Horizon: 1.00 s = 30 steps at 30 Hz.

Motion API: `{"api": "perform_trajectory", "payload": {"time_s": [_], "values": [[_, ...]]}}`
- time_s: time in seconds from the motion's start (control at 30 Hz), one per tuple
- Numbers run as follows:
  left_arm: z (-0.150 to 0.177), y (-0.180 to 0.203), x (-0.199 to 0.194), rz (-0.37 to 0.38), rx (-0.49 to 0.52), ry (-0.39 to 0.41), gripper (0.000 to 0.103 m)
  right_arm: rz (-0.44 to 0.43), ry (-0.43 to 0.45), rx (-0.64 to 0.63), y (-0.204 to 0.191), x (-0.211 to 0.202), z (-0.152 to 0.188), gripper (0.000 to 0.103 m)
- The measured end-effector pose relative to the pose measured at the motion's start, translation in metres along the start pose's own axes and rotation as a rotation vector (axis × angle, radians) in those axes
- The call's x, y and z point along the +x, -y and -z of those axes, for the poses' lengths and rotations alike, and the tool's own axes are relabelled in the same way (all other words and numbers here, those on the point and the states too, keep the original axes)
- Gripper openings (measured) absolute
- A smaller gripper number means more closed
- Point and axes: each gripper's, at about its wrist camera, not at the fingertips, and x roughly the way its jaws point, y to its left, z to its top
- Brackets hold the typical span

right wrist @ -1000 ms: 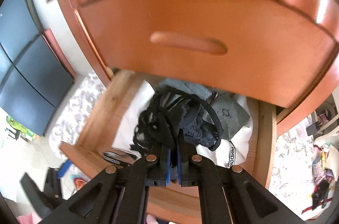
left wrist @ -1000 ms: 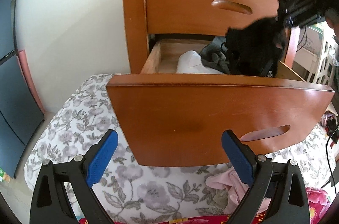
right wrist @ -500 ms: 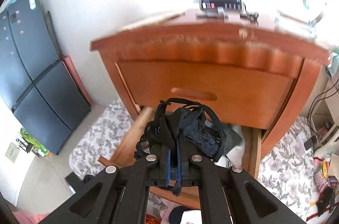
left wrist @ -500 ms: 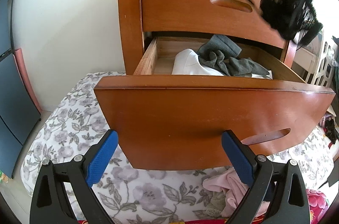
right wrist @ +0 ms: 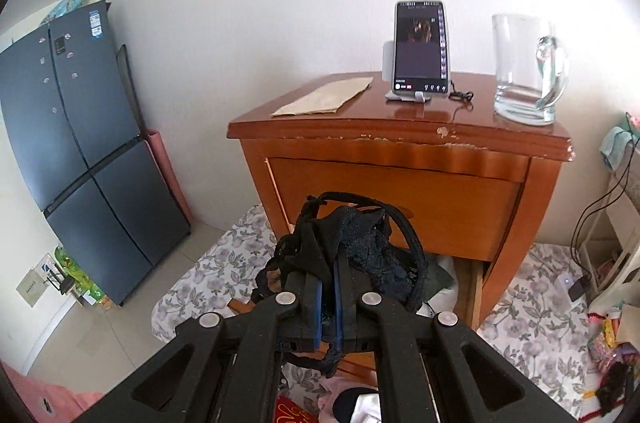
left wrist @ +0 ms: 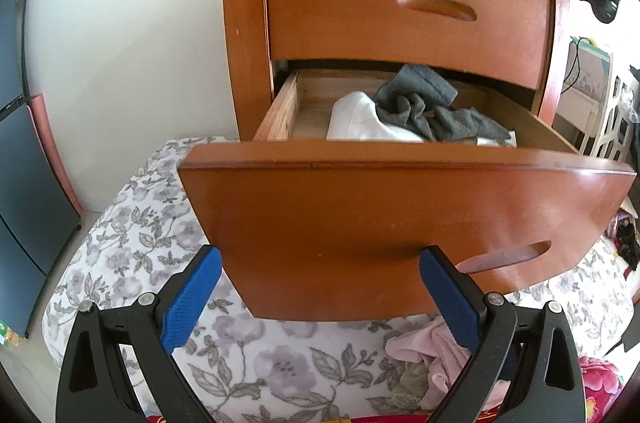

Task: Take underwear out of drawer
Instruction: 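Lift the black lace garment up out of the drawer with the right gripper, then lower the black garment onto the sock pile and open the right gripper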

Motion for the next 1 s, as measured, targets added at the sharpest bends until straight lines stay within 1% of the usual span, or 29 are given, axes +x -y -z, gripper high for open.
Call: {"api": "perform_trajectory", "payload": {"time_s": [0.07, 0.3, 0.37, 0.5, 0.7, 0.8, 0.93, 1.0], "values": [[-0.002, -0.001, -0.003, 0.006, -0.002, 0.021, 0.099, 0.006, 0.004, -0.008, -0.002, -0.008, 0.005, 0.004], [-0.005, -0.001, -0.004, 0.015, -0.004, 0.023, 0.100, 0.015, -0.016, 0.001, -0.001, -0.021, 0.020, 0.004], [-0.005, -0.002, -0.007, 0.023, -0.017, 0.033, 0.100, 0.015, -0.024, -0.005, -0.002, -0.023, 0.022, 0.004], [-0.005, -0.001, -0.008, 0.018, -0.011, 0.044, 0.100, 0.016, -0.043, -0.009, -0.004, -0.024, 0.031, 0.004], [-0.002, 0.005, -0.005, -0.003, 0.016, 0.039, 0.100, 0.024, -0.136, 0.025, 0.001, -0.003, 0.060, 0.004], [-0.002, 0.008, -0.004, -0.009, 0.025, 0.035, 0.100, 0.027, -0.169, 0.048, 0.003, 0.011, 0.077, 0.004], [-0.001, 0.009, -0.003, -0.018, 0.031, 0.032, 0.100, 0.011, -0.266, 0.098, 0.007, 0.044, 0.111, 0.004], [-0.001, 0.009, -0.004, -0.025, 0.034, 0.034, 0.100, 0.021, -0.311, 0.122, 0.012, 0.061, 0.126, 0.005]]}}
